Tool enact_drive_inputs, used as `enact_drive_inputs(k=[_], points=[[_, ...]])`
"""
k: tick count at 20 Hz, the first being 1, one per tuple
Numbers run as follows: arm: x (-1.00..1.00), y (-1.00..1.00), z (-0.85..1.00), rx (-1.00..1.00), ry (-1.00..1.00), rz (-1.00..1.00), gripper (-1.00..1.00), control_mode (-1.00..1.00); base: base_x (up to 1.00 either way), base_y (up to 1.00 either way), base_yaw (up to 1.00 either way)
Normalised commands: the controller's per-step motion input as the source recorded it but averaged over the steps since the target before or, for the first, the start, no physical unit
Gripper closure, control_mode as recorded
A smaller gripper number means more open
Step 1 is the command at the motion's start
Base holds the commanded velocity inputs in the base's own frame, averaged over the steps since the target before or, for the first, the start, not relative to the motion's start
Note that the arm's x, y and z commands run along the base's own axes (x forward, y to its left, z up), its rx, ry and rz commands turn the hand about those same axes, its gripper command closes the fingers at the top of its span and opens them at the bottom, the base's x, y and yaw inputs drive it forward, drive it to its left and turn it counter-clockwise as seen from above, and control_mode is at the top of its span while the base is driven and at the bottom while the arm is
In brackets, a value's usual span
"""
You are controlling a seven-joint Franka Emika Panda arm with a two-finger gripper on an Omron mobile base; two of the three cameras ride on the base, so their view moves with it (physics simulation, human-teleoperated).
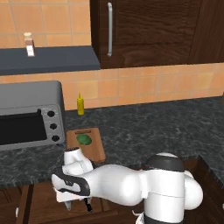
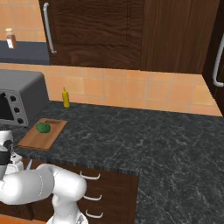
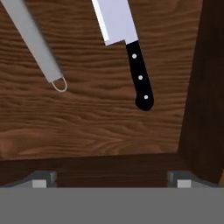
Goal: Place the appropriate cutting tool for cutting the broccoli skin on the cutting board.
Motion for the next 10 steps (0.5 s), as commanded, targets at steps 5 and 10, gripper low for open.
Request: enact_drive_inputs(k=[5, 10], points=[[0.04, 0.0, -0.41, 0.0, 0.0, 0.0, -1.0, -1.0, 0.0, 0.0, 0.0], [0.05, 0.0, -0.4, 0.0, 0.0, 0.0, -1.0, -1.0, 0.0, 0.0, 0.0]])
